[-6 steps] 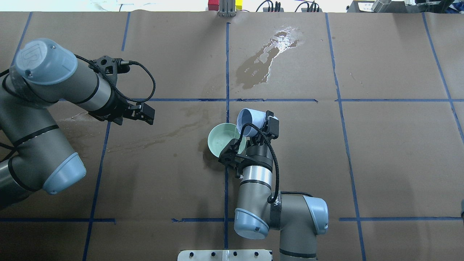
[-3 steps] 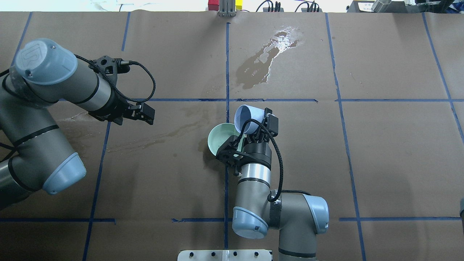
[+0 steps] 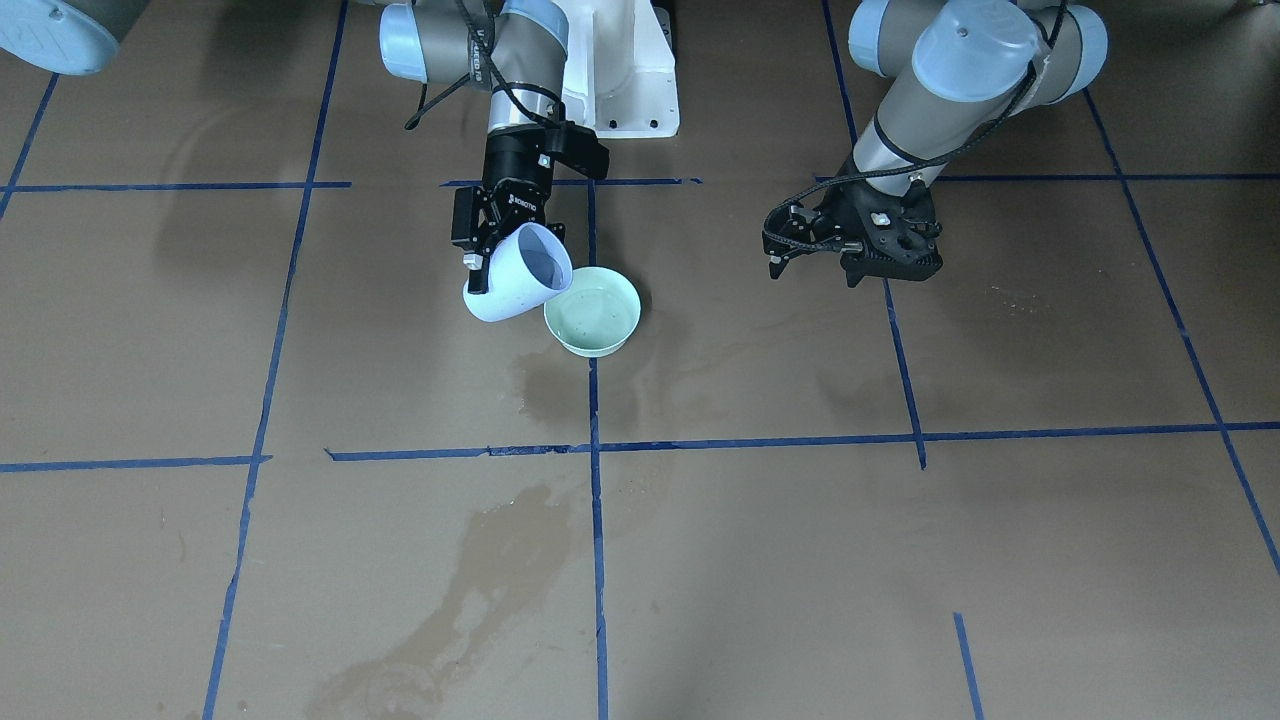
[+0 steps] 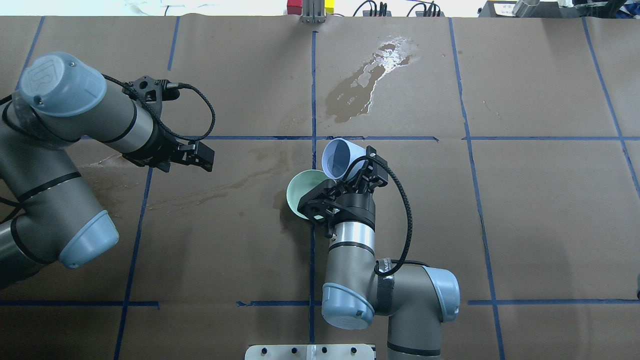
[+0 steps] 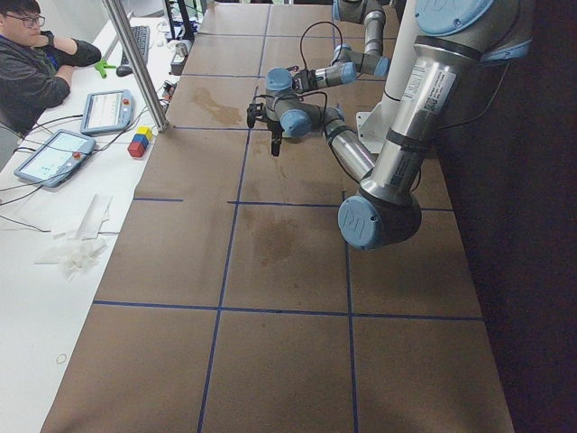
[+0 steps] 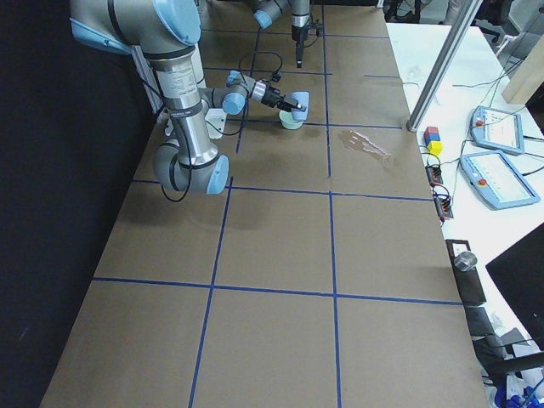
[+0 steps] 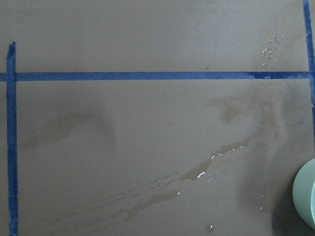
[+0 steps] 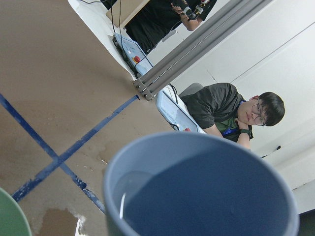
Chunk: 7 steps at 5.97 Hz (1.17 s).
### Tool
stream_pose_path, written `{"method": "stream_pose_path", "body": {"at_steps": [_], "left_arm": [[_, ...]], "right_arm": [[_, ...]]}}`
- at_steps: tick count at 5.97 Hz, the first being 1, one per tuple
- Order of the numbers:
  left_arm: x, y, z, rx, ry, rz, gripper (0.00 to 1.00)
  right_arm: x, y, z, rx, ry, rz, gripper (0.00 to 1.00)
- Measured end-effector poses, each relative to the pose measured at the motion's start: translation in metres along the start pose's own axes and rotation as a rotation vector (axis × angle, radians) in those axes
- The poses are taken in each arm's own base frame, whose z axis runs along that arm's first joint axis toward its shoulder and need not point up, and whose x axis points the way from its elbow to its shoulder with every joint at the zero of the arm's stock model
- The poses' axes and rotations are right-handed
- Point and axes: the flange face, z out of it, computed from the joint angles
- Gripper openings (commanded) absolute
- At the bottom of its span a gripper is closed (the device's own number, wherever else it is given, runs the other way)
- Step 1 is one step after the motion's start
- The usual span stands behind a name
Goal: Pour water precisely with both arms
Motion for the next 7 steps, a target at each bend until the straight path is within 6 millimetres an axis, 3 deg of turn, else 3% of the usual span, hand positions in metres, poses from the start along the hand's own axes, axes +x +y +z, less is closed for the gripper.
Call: {"method": "stream_pose_path", "body": {"at_steps": [3, 4, 5, 7], "left_arm": [[0.001, 0.001, -0.001, 0.001, 0.002, 0.002, 1.00], [0.001, 0.001, 0.000, 0.000, 0.001, 0.002, 1.00], [0.001, 0.001, 0.000, 0.000, 0.001, 0.001, 1.00], [0.000, 0.001, 0.000, -0.001, -0.001, -0.001, 1.00]], "right_arm": [[0.032, 0.016, 0.008, -0.026, -0.138, 0.459, 0.00], [0.055, 0.043, 0.015, -0.036, -0.157, 0.557, 0.00], [0.087, 0.084, 0.022, -0.032, -0.163, 0.603, 0.00], [0.167, 0.178, 0.041, -0.027, -0.205, 0.665, 0.00]]}}
